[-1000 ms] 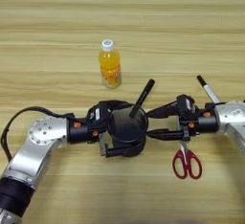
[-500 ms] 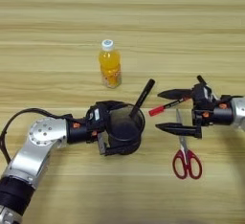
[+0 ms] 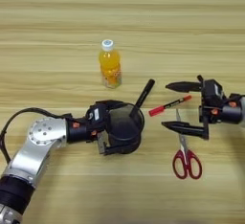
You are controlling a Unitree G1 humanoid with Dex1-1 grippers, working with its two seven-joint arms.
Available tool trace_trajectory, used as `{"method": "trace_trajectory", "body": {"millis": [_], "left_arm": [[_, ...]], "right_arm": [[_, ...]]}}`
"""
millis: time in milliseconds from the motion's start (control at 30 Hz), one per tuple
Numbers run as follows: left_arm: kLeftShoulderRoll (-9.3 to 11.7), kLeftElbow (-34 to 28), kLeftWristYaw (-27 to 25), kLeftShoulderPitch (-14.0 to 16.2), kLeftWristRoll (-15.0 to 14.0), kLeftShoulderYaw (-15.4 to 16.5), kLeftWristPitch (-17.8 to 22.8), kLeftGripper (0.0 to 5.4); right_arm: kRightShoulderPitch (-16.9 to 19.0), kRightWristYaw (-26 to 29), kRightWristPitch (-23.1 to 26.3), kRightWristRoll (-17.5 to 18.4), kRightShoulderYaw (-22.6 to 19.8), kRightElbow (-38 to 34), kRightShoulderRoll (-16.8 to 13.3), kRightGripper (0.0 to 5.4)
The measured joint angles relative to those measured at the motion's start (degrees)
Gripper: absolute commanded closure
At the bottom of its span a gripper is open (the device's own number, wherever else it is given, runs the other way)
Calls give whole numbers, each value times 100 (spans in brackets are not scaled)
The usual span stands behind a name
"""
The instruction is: Move the objects on the table
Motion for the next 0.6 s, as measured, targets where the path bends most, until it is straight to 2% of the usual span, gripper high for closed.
{"method": "trace_trajectory", "body": {"millis": [267,333,600], "left_arm": [[14,-10,51,-7,62,-48,-42,0],[50,18,62,12,266,-106,-31,0],[70,23,64,28,298,-107,-29,0]], "right_arm": [[13,-7,2,27,-61,-13,0,4],[18,-10,2,27,-65,-14,1,4],[33,-11,2,27,-67,-13,1,4]]}}
